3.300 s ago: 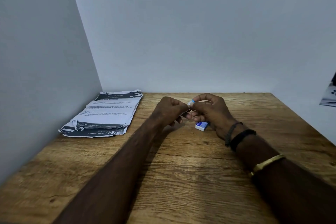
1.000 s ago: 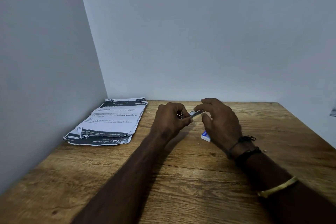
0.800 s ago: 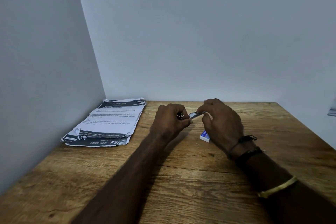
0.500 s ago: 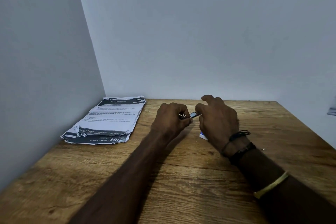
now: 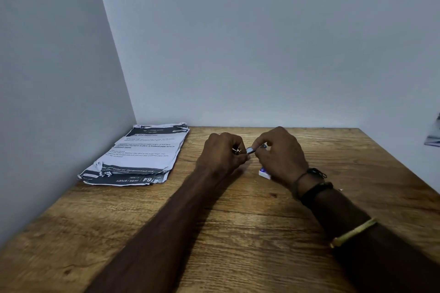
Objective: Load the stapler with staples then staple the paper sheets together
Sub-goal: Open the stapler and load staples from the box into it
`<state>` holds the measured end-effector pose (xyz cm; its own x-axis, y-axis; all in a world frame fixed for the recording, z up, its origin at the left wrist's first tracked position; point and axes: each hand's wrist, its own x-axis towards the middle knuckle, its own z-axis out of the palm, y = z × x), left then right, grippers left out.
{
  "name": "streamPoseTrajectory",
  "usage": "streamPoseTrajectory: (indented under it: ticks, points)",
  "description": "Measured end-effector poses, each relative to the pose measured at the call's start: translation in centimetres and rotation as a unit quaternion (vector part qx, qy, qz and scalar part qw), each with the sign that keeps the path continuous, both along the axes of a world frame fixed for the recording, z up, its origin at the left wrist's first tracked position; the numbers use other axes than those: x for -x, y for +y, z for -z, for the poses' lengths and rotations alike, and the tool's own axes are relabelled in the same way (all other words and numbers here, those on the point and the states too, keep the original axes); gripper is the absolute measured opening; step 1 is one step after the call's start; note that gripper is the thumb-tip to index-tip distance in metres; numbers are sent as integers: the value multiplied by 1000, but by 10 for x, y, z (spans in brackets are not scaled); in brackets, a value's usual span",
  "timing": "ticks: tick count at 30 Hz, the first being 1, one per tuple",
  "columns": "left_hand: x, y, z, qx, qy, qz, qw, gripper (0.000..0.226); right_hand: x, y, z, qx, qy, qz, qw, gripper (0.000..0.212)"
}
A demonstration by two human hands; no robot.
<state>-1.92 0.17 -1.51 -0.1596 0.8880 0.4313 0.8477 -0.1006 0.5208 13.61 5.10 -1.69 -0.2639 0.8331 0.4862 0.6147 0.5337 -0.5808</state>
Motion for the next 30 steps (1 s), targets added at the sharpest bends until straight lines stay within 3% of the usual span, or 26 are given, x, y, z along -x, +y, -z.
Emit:
streamPoseTrajectory:
  ticks: [10, 25, 28, 30]
  points:
    - [-1, 1, 0, 2, 4, 2, 1000, 19, -2, 1, -2, 162, 148, -39, 975, 4]
    - [-1, 3, 3, 8, 5, -6, 1000, 31, 1, 3, -4, 213, 249, -14, 945, 5]
    - [7, 5, 4, 12, -4, -38, 999, 29, -3, 6, -5, 217, 235, -14, 947, 8]
    - [12, 6, 5, 14, 1, -55, 998, 31, -4, 5, -3, 216, 167, -5, 962, 13]
